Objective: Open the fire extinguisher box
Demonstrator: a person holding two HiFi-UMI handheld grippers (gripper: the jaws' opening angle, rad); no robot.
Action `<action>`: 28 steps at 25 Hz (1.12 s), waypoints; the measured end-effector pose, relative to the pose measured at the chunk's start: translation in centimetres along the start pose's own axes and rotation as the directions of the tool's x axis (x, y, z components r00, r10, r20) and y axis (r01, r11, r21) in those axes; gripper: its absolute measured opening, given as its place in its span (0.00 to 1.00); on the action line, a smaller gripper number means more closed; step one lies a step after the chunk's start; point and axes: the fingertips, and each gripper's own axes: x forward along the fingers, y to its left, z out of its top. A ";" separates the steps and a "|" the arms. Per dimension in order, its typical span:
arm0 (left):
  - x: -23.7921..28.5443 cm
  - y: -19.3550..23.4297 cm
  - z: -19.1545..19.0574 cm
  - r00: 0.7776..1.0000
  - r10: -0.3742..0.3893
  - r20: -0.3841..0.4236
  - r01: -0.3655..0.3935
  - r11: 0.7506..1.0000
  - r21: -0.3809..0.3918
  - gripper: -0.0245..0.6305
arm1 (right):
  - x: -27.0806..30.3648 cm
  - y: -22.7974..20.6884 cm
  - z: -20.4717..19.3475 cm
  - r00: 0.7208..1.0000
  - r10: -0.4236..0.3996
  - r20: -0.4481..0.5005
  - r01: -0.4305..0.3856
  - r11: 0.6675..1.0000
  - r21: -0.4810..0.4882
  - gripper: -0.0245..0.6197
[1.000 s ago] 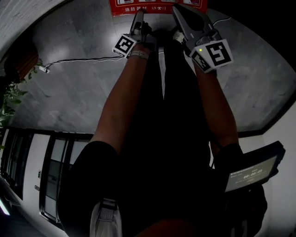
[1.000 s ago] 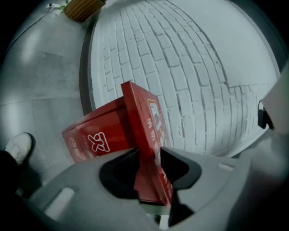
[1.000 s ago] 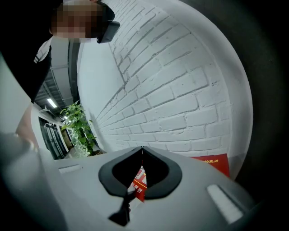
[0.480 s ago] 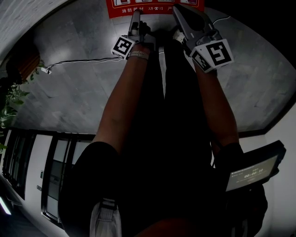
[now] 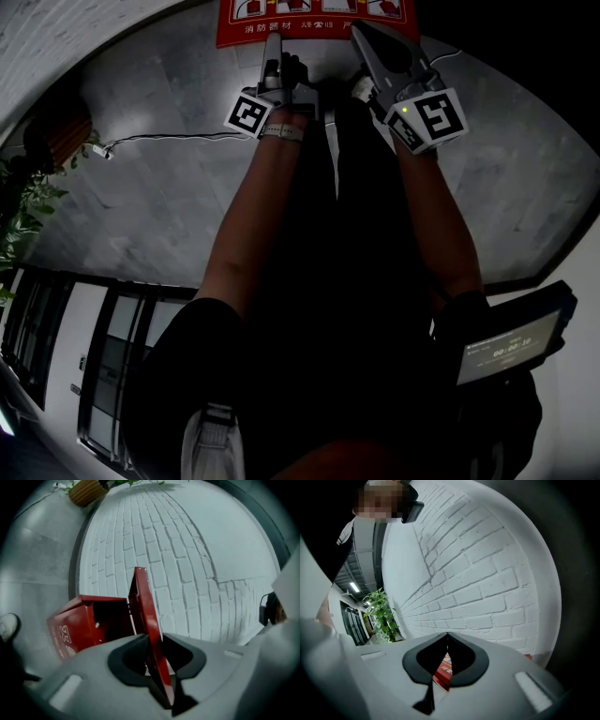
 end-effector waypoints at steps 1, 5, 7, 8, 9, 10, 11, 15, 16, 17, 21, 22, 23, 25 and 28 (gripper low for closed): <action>0.4 -0.5 0.4 1.000 -0.017 0.008 0.017 1.000 0.002 0.18 | 0.2 0.0 0.3 1.000 0.003 0.009 -0.003 1.000 -0.002 0.05; 2.5 -2.9 1.8 0.995 -0.096 0.023 0.096 0.995 0.019 0.18 | 0.5 0.5 1.1 0.999 0.015 0.037 -0.015 1.000 -0.012 0.05; 3.9 -3.9 2.7 0.991 -0.132 0.023 0.131 0.991 0.034 0.18 | 0.8 0.6 1.2 0.999 0.014 0.042 -0.013 1.000 -0.019 0.05; 4.5 -4.3 3.1 0.989 -0.147 0.023 0.146 0.988 0.041 0.18 | 0.9 0.6 1.2 0.999 0.012 0.044 -0.011 1.000 -0.020 0.05; 5.1 -4.7 3.4 0.987 -0.160 0.024 0.159 0.986 0.046 0.18 | 0.9 0.6 1.2 0.999 0.009 0.045 -0.008 1.000 -0.020 0.05; 5.7 -5.0 3.6 0.985 -0.170 0.025 0.169 0.984 0.048 0.18 | 0.8 0.5 1.2 0.999 0.006 0.047 -0.005 1.000 -0.019 0.05; 6.1 -5.3 3.7 0.984 -0.178 0.027 0.176 0.983 0.049 0.18 | 0.7 0.5 1.1 0.999 0.002 0.049 -0.001 1.000 -0.016 0.05; 7.6 -6.0 4.3 0.980 -0.196 0.026 0.194 0.979 0.060 0.18 | 0.3 0.1 0.7 0.999 -0.018 0.051 0.018 1.000 -0.001 0.05; 8.0 -6.1 4.6 0.980 -0.200 0.025 0.198 0.978 0.064 0.18 | 0.4 0.0 0.7 0.998 -0.021 0.052 0.021 1.000 0.001 0.05; 8.4 -6.2 4.8 0.979 -0.203 0.025 0.201 0.977 0.065 0.18 | 0.4 -0.1 0.7 0.998 -0.024 0.052 0.024 1.000 0.001 0.05; 9.8 -6.7 5.2 0.976 -0.217 0.018 0.216 0.974 0.067 0.19 | 0.6 -0.7 1.3 0.997 -0.036 0.062 0.037 0.999 -0.003 0.05; 10.1 -6.8 5.3 0.975 -0.220 0.015 0.219 0.973 0.069 0.19 | 0.7 -0.7 1.4 0.997 -0.038 0.066 0.038 0.999 -0.004 0.05; 10.5 -7.0 5.3 0.974 -0.224 0.012 0.223 0.972 0.071 0.19 | 0.8 -0.8 1.6 0.997 -0.039 0.068 0.039 0.999 -0.005 0.05; 11.3 -7.4 5.5 0.972 -0.234 0.003 0.233 0.970 0.073 0.17 | 0.9 -0.8 1.7 0.997 -0.040 0.070 0.041 0.999 -0.007 0.05; 12.8 -7.9 5.9 0.968 -0.251 -0.014 0.252 0.964 0.088 0.16 | 1.2 -0.8 1.6 0.997 -0.044 0.067 0.044 0.999 -0.005 0.05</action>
